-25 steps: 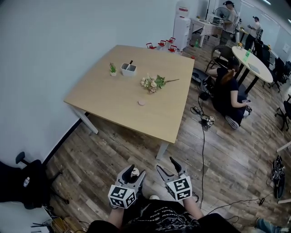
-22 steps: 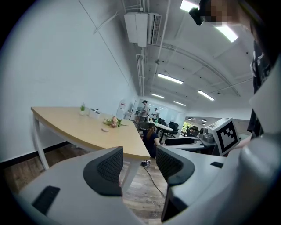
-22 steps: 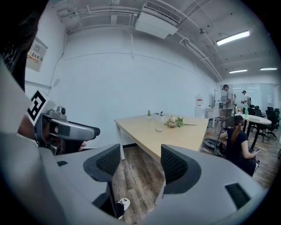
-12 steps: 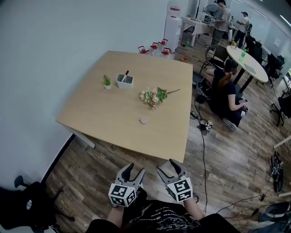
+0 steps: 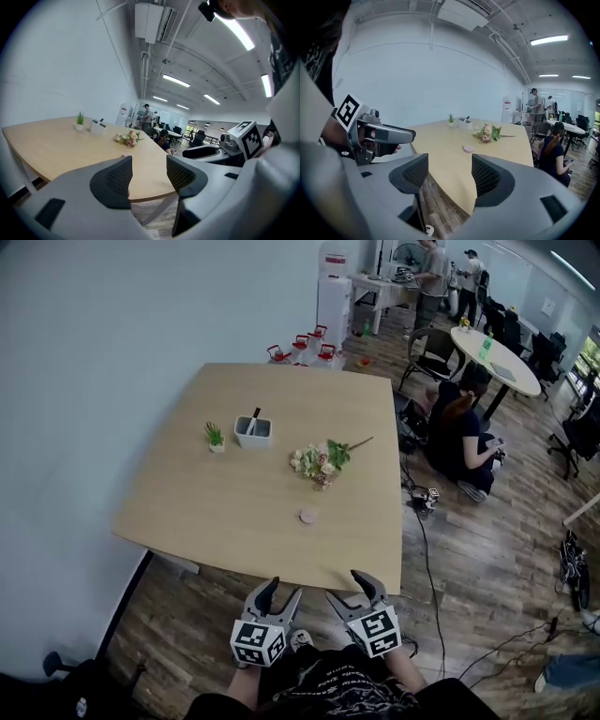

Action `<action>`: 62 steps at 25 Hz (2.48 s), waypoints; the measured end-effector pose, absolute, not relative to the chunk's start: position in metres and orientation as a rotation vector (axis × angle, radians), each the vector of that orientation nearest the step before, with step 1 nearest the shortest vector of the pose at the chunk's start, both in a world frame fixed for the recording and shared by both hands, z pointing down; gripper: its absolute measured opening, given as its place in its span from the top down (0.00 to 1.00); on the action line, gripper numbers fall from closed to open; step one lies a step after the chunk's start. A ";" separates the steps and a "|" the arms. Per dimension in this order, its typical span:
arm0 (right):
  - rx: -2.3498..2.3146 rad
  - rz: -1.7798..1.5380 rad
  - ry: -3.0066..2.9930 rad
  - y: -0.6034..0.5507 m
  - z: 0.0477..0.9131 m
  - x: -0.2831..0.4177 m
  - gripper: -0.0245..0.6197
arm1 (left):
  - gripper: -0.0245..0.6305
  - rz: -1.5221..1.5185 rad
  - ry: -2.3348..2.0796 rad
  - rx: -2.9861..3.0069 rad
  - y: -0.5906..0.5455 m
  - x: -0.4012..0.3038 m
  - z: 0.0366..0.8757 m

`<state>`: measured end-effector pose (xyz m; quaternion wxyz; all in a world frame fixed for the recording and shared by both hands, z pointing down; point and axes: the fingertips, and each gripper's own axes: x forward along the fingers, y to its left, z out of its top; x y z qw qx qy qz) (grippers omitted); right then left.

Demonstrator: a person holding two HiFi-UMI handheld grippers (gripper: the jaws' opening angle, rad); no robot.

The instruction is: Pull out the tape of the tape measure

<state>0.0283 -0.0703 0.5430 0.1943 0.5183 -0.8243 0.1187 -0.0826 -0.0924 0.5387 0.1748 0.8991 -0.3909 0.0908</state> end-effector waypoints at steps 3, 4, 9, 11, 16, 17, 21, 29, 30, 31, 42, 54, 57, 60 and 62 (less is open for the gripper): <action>1.455 0.342 -2.298 -0.080 0.543 0.025 0.49 | 0.61 0.257 -1.119 2.540 -0.112 -0.090 0.540; 1.454 0.350 -2.293 -0.082 0.544 0.026 0.49 | 0.61 0.255 -1.126 2.535 -0.117 -0.092 0.540; 1.445 0.365 -2.281 -0.093 0.548 0.033 0.49 | 0.61 0.244 -1.156 2.519 -0.131 -0.090 0.539; 1.435 0.379 -2.284 -0.101 0.551 0.034 0.49 | 0.61 0.247 -1.164 2.513 -0.137 -0.087 0.540; 1.375 0.352 -2.317 -0.132 0.547 0.038 0.49 | 0.61 0.241 -1.220 2.471 -0.152 -0.087 0.541; 1.355 0.338 -2.323 -0.141 0.544 0.038 0.49 | 0.61 0.238 -1.234 2.463 -0.154 -0.088 0.540; 1.287 0.290 -2.334 -0.181 0.544 0.039 0.49 | 0.61 0.241 -1.299 2.425 -0.160 -0.094 0.541; 1.075 0.312 -2.279 -0.244 0.578 0.016 0.49 | 0.61 0.273 -1.490 2.296 -0.160 -0.129 0.544; 1.058 0.320 -2.266 -0.248 0.585 0.015 0.49 | 0.61 0.275 -1.519 2.277 -0.160 -0.134 0.545; 1.042 0.327 -2.256 -0.253 0.590 0.015 0.49 | 0.61 0.271 -1.547 2.257 -0.160 -0.137 0.544; 0.955 0.434 -2.133 -0.304 0.649 0.002 0.49 | 0.61 0.277 -1.774 2.055 -0.149 -0.182 0.549; 0.953 0.520 -2.091 -0.310 0.678 -0.001 0.61 | 0.61 0.259 -1.853 1.967 -0.146 -0.196 0.554; 0.956 0.547 -2.083 -0.311 0.676 0.000 0.61 | 0.61 0.267 -1.855 1.974 -0.145 -0.193 0.554; 0.961 0.585 -2.080 -0.313 0.674 0.001 0.61 | 0.61 0.269 -1.857 1.973 -0.144 -0.195 0.553; 0.939 0.598 -2.102 -0.310 0.668 0.000 0.61 | 0.61 0.263 -1.857 1.978 -0.144 -0.196 0.551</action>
